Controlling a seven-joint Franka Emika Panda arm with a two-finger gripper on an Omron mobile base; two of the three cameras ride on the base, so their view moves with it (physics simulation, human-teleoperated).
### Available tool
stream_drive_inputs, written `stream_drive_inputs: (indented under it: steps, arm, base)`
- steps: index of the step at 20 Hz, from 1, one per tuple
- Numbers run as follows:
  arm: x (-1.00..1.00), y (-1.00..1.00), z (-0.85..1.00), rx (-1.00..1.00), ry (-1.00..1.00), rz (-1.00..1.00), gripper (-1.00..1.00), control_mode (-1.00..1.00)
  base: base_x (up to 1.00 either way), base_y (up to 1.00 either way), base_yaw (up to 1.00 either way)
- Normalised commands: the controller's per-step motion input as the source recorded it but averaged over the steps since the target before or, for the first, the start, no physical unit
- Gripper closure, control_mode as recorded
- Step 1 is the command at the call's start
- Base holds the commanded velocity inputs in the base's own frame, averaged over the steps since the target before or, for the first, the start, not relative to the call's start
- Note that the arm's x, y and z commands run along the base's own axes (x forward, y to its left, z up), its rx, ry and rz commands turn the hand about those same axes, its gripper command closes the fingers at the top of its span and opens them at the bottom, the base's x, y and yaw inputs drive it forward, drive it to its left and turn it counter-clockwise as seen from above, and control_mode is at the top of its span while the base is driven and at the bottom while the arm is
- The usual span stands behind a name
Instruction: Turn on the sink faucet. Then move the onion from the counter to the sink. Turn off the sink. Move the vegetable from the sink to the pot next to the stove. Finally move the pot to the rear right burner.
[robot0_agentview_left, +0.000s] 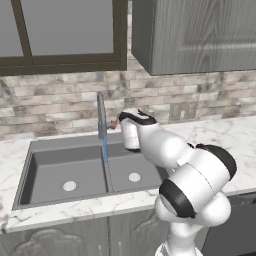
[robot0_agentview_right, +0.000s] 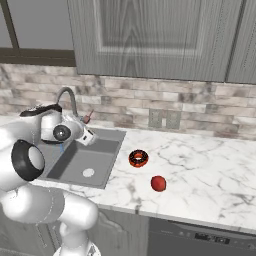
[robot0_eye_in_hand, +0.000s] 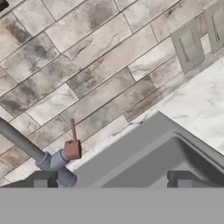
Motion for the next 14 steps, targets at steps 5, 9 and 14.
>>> stream_drive_inputs:
  steps: [5, 9, 14]
  arm:
    - [-0.13, -0.25, 0.93, -0.03, 0.49, 0.00, -1.00, -1.00]
    - [-0.05, -0.25, 0.97, -0.01, 0.49, 0.00, -1.00, -1.00]
    - [-0.09, -0.03, 1.00, 0.00, 0.39, 0.00, -1.00, -1.00]
  base:
    - [0.00, 0.00, 0.00]
    - [0.00, 0.00, 0.00]
    - [0.00, 0.00, 0.00]
